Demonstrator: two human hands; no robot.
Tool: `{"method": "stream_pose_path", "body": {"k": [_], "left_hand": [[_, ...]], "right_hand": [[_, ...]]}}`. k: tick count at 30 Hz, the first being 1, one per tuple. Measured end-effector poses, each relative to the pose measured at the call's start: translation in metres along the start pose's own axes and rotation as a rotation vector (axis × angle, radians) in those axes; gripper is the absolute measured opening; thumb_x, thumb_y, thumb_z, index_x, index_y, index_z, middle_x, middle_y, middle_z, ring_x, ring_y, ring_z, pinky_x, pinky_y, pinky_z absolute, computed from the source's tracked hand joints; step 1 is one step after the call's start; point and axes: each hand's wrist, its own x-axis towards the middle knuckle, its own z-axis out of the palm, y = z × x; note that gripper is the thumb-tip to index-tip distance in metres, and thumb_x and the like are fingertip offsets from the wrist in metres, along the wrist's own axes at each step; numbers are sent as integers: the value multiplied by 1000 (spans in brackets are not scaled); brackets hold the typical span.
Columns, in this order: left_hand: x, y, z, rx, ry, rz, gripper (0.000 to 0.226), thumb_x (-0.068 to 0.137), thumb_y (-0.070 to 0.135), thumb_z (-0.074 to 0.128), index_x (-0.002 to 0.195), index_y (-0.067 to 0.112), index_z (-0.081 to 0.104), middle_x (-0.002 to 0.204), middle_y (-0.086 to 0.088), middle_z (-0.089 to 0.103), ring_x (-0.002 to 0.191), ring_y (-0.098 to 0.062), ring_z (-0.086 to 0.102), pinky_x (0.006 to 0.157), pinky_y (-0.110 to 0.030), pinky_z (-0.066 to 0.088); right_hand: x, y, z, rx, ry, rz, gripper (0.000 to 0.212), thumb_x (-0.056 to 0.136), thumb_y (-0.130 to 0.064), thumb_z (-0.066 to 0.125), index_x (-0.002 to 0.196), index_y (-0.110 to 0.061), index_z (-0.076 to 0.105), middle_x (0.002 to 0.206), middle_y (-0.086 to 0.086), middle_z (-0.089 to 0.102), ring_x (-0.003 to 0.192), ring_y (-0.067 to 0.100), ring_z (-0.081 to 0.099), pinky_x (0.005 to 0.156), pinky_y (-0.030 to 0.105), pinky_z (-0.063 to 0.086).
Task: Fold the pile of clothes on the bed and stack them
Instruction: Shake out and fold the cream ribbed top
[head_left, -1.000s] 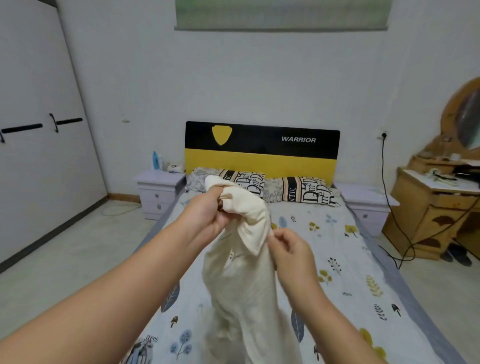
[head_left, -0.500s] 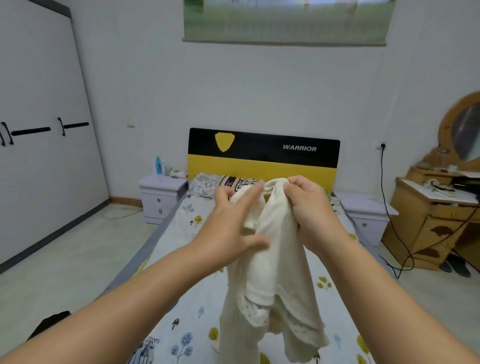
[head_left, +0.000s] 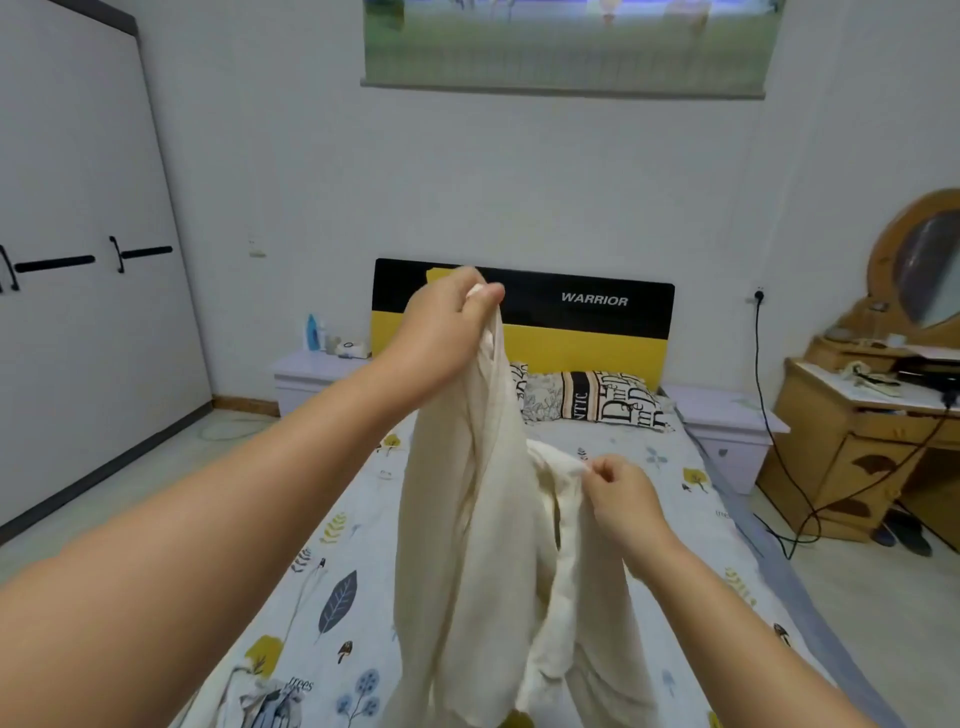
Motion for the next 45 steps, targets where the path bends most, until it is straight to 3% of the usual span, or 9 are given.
{"method": "stream_pose_path", "body": {"k": [8, 13, 22, 28, 32, 35, 38, 40, 45], "left_hand": [[14, 21, 20, -210, 37, -53, 30, 96, 27, 45, 70, 14, 46, 62, 4, 42, 58, -9, 38, 56, -27, 30], [15, 11, 18, -190, 38, -58, 31, 95, 27, 48, 65, 19, 46, 60, 6, 44, 57, -8, 41, 57, -27, 33], [3, -71, -30, 32, -20, -217, 29, 92, 26, 54, 63, 25, 53, 63, 7, 51, 59, -6, 45, 54, -24, 33], [-5, -58, -22, -316, -51, -292, 39, 95, 26, 50, 56, 23, 55, 51, 10, 52, 50, -6, 48, 51, -23, 38], [-4, -36, -20, -513, -93, -249, 36, 97, 25, 48, 61, 20, 54, 49, 9, 52, 44, -4, 50, 46, -13, 40], [4, -40, -31, -451, 36, -225, 31, 96, 27, 49, 66, 18, 53, 61, -1, 50, 58, -15, 47, 58, -26, 38], [10, -61, -47, -322, 123, -232, 32, 95, 26, 50, 64, 20, 51, 62, -2, 45, 55, -12, 41, 56, -26, 34], [9, -79, -55, -216, 135, -253, 31, 94, 25, 52, 63, 19, 51, 56, 1, 47, 44, -4, 40, 45, -17, 33], [-5, -116, -63, -18, 133, -325, 30, 91, 19, 57, 62, 18, 53, 54, -1, 49, 32, 4, 41, 35, -8, 29]], "right_hand": [[-67, -32, 40, 189, 43, -313, 43, 67, -58, 55, 99, -32, 44, 103, -13, 47, 98, 6, 47, 83, 23, 40], [-56, -24, 46, 4, 81, -297, 16, 81, -12, 55, 78, -26, 46, 74, -4, 51, 72, 20, 50, 61, 31, 36], [-20, -16, -11, 202, 93, -297, 41, 78, 14, 40, 59, -21, 47, 53, -13, 45, 49, -2, 39, 46, 10, 31], [-29, -17, 18, -527, 126, -286, 32, 79, -52, 53, 89, -23, 46, 94, -6, 43, 88, 15, 43, 76, 29, 37], [-32, 5, 30, -801, 311, -350, 36, 81, -11, 56, 116, -15, 45, 114, 8, 45, 100, 27, 43, 83, 35, 33], [-31, 31, 21, -911, 190, -268, 42, 84, -8, 49, 122, -22, 42, 121, 2, 40, 108, 22, 40, 85, 32, 31], [-31, 46, -1, -628, -78, -133, 8, 86, -15, 51, 88, -21, 56, 93, -1, 53, 86, 17, 48, 68, 24, 35], [-29, 50, -20, -213, -188, 3, 20, 88, -10, 52, 70, -8, 59, 69, 2, 53, 67, 18, 46, 60, 27, 32], [-22, 40, -51, 111, -128, 24, 22, 92, -7, 48, 73, -5, 58, 69, 6, 51, 67, 19, 45, 66, 32, 32]]}}
